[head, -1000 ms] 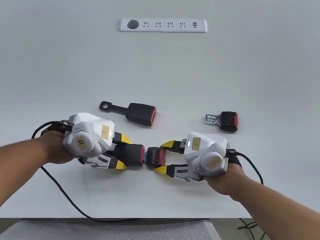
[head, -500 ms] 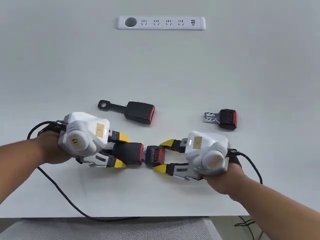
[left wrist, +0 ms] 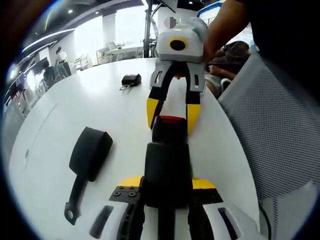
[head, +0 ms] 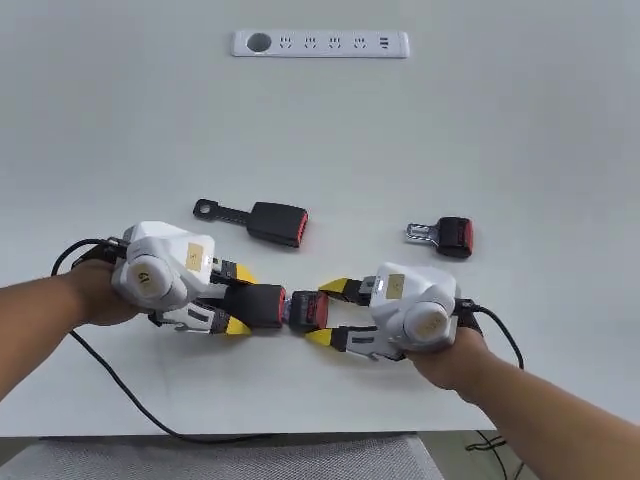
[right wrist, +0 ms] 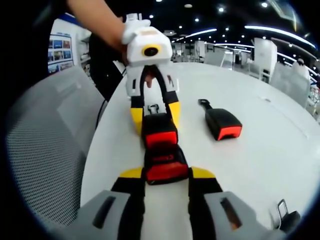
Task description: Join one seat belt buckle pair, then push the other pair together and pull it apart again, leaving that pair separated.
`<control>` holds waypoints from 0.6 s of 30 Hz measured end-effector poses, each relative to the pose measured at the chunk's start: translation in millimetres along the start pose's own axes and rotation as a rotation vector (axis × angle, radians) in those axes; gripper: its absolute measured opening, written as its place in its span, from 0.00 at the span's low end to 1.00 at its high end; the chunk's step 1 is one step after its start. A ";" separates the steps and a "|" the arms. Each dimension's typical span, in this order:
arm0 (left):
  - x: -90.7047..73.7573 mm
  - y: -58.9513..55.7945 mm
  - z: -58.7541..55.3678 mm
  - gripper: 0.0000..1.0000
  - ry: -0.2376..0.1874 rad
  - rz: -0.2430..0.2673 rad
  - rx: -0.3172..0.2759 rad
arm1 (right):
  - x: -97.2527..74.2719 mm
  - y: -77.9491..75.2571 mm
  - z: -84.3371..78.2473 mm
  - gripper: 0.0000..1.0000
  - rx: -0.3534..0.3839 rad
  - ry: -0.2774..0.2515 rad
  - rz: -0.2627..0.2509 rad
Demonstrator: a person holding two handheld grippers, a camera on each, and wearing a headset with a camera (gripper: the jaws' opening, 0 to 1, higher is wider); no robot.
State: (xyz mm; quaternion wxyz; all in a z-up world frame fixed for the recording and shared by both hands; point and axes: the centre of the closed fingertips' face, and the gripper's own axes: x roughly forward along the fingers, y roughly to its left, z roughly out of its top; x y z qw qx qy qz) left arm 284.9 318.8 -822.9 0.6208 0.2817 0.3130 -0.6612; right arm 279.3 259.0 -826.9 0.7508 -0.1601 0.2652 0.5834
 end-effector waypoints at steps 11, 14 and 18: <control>1.3 1.2 -3.6 0.34 -0.003 -0.004 0.016 | -0.2 0.2 0.5 0.31 -0.020 0.006 0.009; 1.6 1.2 -4.8 0.34 -0.005 -0.002 0.013 | -0.3 0.4 0.4 0.31 -0.019 0.006 0.007; 2.0 1.4 -5.5 0.34 -0.009 0.005 0.008 | -0.4 0.5 0.5 0.31 -0.018 0.010 0.005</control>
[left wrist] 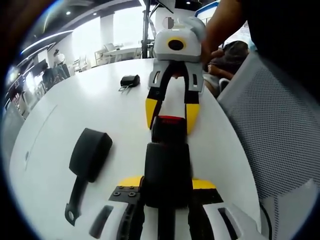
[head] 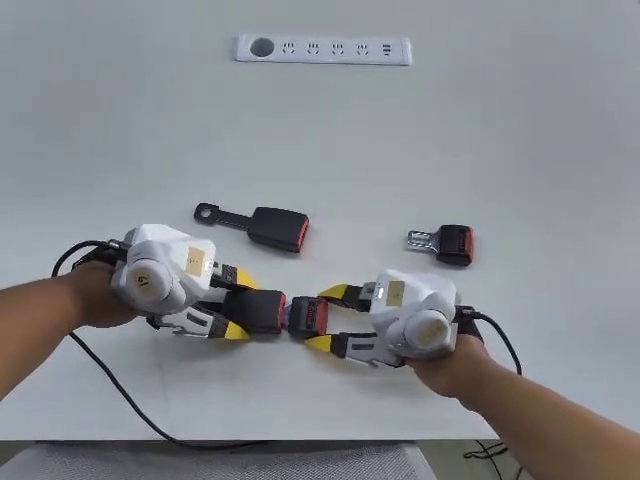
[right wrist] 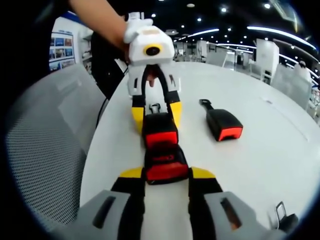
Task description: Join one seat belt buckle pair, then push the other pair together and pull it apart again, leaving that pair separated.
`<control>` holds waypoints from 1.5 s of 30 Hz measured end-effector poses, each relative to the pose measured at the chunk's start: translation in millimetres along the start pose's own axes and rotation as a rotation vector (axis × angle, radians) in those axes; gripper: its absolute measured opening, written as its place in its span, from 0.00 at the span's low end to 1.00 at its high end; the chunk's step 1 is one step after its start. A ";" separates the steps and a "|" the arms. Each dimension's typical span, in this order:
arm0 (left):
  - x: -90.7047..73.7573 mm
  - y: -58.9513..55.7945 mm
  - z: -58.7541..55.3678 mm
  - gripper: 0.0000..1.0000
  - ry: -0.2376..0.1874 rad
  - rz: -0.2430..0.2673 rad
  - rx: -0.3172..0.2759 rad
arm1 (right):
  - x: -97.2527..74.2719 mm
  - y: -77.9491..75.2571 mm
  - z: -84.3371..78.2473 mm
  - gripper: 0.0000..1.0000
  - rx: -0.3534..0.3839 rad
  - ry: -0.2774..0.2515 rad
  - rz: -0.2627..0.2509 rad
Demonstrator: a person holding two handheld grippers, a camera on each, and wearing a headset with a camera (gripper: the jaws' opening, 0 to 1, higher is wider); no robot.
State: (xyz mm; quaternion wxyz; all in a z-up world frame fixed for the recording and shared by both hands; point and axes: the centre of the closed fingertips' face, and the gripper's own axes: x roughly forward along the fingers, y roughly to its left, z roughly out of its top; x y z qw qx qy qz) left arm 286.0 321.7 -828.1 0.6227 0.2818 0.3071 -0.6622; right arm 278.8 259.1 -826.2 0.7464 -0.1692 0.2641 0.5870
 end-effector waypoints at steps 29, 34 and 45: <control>-39.9 5.0 29.8 0.80 -0.002 0.148 -0.150 | -49.5 -22.6 14.2 0.74 0.049 -0.029 -0.082; -50.5 17.6 44.7 0.82 -0.039 0.195 -0.157 | -74.9 -51.8 14.3 0.75 0.057 -0.036 -0.122; -60.1 50.2 49.4 0.83 -0.016 0.240 -0.115 | -121.4 -106.8 -6.4 0.73 0.075 -0.015 -0.175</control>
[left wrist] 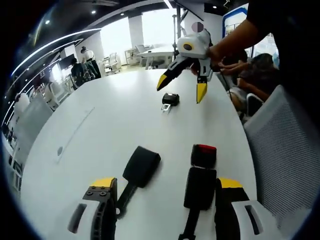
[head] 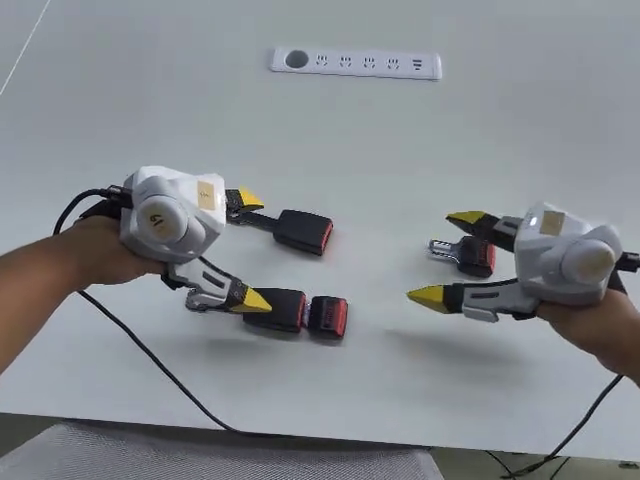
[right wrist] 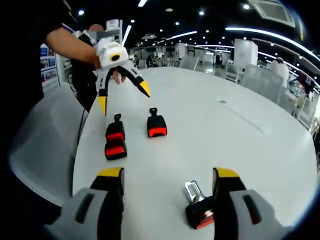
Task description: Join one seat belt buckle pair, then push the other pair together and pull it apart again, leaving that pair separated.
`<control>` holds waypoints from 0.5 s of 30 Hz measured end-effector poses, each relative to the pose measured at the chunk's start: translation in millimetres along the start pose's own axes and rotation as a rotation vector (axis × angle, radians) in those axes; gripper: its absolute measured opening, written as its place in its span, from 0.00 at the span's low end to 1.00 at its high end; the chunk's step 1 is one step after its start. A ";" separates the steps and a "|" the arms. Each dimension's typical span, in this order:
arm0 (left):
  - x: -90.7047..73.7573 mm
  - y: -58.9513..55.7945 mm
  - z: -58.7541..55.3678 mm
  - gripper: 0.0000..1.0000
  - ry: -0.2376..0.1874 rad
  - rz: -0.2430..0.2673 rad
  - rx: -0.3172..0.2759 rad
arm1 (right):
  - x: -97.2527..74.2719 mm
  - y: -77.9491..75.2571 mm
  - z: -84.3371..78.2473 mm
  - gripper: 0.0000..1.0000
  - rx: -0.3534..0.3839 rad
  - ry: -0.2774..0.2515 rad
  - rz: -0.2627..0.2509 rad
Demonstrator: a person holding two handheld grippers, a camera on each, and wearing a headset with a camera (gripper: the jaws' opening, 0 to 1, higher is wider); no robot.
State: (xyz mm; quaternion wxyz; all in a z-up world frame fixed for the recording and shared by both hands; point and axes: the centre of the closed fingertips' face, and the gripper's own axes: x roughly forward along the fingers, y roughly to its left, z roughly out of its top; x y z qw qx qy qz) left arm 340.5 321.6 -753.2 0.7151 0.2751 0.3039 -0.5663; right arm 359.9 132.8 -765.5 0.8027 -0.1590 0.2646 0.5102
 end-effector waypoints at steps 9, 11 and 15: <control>19.5 28.7 -1.2 0.83 0.026 -0.004 0.038 | -13.9 -19.5 -30.1 0.76 0.021 0.093 0.021; 23.8 31.5 -2.2 0.81 0.032 -0.014 0.044 | -15.3 -22.3 -34.9 0.76 0.024 0.105 0.025; 34.5 37.2 -6.7 0.80 0.044 -0.037 0.063 | -16.7 -29.4 -46.3 0.75 0.031 0.137 0.036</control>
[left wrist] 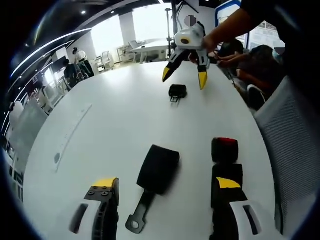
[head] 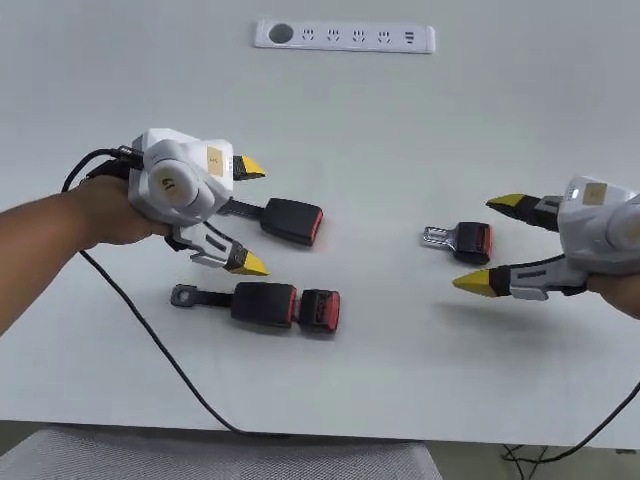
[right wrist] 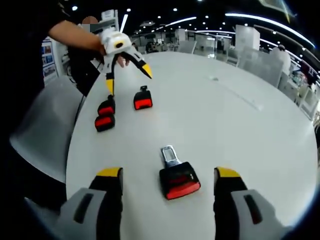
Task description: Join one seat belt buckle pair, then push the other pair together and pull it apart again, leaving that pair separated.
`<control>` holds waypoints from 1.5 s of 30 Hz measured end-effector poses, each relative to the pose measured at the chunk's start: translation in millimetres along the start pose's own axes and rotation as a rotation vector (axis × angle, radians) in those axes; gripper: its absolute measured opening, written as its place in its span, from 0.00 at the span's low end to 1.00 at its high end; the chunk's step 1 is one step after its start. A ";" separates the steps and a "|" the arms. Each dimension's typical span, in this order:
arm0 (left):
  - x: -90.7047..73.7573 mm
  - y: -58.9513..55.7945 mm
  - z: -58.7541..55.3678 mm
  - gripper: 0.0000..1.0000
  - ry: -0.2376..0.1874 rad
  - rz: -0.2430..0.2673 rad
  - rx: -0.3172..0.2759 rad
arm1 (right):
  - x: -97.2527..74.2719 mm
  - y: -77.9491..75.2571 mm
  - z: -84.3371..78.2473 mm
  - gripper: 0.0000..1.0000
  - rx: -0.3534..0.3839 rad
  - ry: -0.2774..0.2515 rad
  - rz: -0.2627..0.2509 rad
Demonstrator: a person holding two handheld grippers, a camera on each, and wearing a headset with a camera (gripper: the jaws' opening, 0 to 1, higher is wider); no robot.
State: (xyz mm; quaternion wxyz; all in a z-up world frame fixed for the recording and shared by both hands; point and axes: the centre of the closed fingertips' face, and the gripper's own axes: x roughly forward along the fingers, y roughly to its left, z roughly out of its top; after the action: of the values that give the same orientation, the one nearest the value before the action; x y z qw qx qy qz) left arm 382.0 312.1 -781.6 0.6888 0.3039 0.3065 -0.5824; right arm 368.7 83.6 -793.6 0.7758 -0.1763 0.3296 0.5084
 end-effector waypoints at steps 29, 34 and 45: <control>45.6 14.3 -13.0 0.40 0.046 -0.117 0.111 | 7.4 -10.1 -25.6 0.52 -0.077 0.067 0.110; 46.2 16.0 -13.7 0.37 0.060 -0.103 0.084 | 10.6 -18.8 -26.7 0.37 -0.171 0.078 0.083; 45.7 17.2 -14.4 0.35 0.064 -0.085 0.054 | 13.3 -16.5 -26.6 0.35 -0.120 -0.006 0.094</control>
State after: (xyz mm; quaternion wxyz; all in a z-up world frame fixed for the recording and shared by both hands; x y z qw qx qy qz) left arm 404.1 297.5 -825.1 0.6449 0.3274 0.3251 -0.6092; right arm 378.3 69.4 -822.9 0.7400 -0.2052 0.3043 0.5636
